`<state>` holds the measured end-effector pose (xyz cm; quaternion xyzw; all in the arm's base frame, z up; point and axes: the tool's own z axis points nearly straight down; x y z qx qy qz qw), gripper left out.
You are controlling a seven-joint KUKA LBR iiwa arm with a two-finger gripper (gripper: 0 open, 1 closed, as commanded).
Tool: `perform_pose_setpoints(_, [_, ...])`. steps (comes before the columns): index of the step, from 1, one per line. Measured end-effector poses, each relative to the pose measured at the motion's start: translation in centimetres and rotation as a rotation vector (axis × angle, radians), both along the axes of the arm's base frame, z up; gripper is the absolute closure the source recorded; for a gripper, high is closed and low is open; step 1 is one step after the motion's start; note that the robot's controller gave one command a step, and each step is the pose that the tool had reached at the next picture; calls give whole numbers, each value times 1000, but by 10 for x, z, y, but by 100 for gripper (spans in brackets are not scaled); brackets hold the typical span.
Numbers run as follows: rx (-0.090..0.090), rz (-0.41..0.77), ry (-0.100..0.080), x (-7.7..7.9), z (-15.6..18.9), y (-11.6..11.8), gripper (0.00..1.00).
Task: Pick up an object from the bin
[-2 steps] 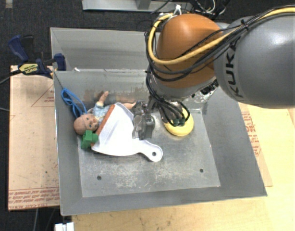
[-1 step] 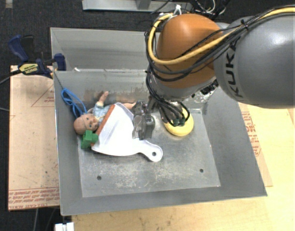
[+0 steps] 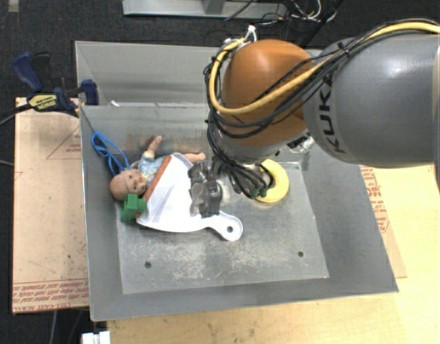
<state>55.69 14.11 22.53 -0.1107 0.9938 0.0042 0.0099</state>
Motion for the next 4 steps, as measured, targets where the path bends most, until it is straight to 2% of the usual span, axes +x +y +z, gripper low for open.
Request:
perform_pose_setpoints(1, [-2, 137, -1, -8, -51, 6, 100])
perform_pose_setpoints(2, [-4, 198, 5, -21, -81, 19, 100])
perform_pose_setpoints(3, [-1, 121, 10, -22, -45, 17, 100])
perform_pose_setpoints(4, [-2, 212, 1, -33, 69, 62, 100])
